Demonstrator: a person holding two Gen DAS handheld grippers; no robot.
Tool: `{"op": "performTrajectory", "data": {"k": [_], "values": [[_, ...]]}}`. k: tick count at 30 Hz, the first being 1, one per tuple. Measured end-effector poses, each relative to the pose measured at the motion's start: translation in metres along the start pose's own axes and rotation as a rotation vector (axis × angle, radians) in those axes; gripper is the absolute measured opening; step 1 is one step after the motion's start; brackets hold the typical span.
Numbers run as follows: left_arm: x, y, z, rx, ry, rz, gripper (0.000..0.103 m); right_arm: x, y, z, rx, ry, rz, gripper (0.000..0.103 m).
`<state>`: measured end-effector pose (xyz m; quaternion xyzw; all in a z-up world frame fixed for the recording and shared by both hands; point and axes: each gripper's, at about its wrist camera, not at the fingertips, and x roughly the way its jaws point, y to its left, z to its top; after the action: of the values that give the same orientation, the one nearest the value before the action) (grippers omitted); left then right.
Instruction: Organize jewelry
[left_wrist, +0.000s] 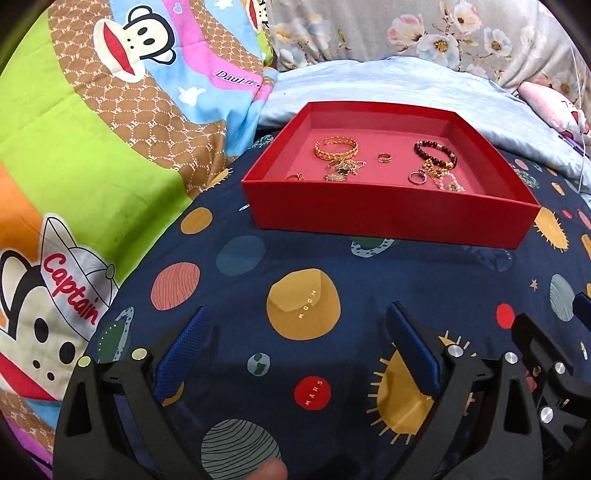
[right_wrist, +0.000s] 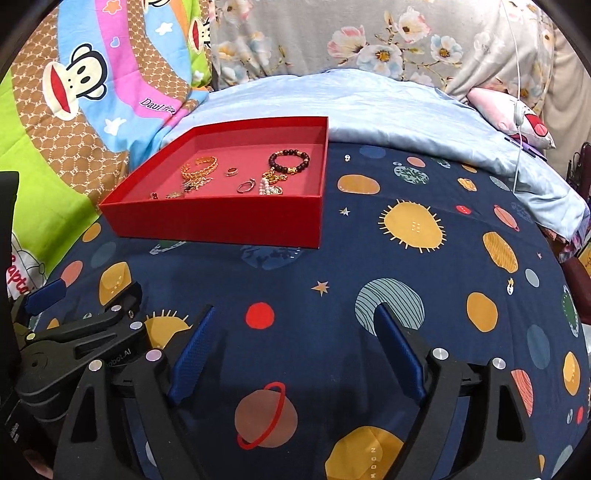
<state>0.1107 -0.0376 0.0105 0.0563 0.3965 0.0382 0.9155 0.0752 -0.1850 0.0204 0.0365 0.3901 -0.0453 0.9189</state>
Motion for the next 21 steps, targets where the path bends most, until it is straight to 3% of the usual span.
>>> {"op": "performTrajectory", "data": {"k": [8,21], "values": [[-0.0045,-0.0006,-0.0002,0.001,-0.02,0.044,0.094,-0.0017,0.0008,0.0002,-0.002,-0.009,0.008,0.084],[-0.008,0.0022,-0.0008,-0.013,-0.034,0.043,0.094,-0.0058,0.0021,0.0005,-0.004,-0.03,0.028,0.084]]}}
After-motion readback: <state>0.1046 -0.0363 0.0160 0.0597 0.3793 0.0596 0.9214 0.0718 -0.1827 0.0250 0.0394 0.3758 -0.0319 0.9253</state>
